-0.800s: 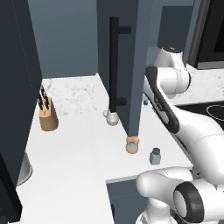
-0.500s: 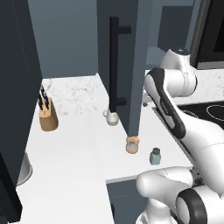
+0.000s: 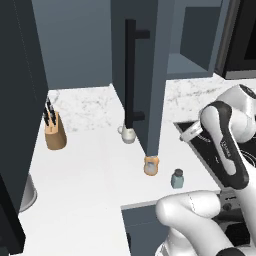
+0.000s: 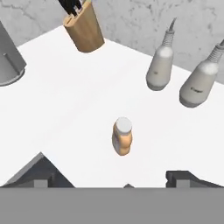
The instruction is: Put the shaker and condiment bottle from the counter next to their counterparts in the cabinet.
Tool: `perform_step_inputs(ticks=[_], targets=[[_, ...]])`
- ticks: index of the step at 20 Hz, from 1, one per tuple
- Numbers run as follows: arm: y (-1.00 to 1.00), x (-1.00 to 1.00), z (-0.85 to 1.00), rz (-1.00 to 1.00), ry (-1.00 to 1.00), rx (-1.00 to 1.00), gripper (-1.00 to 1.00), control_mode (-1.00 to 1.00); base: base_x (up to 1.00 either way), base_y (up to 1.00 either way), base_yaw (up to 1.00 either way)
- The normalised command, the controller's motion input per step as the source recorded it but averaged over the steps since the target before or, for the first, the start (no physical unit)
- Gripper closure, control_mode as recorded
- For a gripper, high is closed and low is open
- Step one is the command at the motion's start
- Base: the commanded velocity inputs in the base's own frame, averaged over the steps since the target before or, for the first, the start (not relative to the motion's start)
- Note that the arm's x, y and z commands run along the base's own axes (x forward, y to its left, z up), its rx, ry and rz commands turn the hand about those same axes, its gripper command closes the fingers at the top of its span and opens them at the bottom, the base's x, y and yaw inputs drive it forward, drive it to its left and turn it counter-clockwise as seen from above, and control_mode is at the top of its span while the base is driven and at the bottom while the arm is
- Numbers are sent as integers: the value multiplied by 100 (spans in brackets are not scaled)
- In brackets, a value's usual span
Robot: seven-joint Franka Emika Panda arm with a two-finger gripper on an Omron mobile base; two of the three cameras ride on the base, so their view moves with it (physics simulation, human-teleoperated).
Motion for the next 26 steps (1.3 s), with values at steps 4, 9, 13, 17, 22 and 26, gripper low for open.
perform_step_inputs(ticks=[4,9,13,17,22,26], targets=[[-59,-16,-25,33,-11,18,-100,-100,0,0,0],[-57,0,-38,24,-3,20,-100,-100,0,0,0],[-48,0,-34,21,-7,13,-100,-100,0,0,0],[-4,0,-24,4,-2,0,-100,-100,0,0,0],[2,-1,-14,3,0,0,-100,-100,0,0,0],[11,0,-76,5,0,0,-100,-100,0,0,0]])
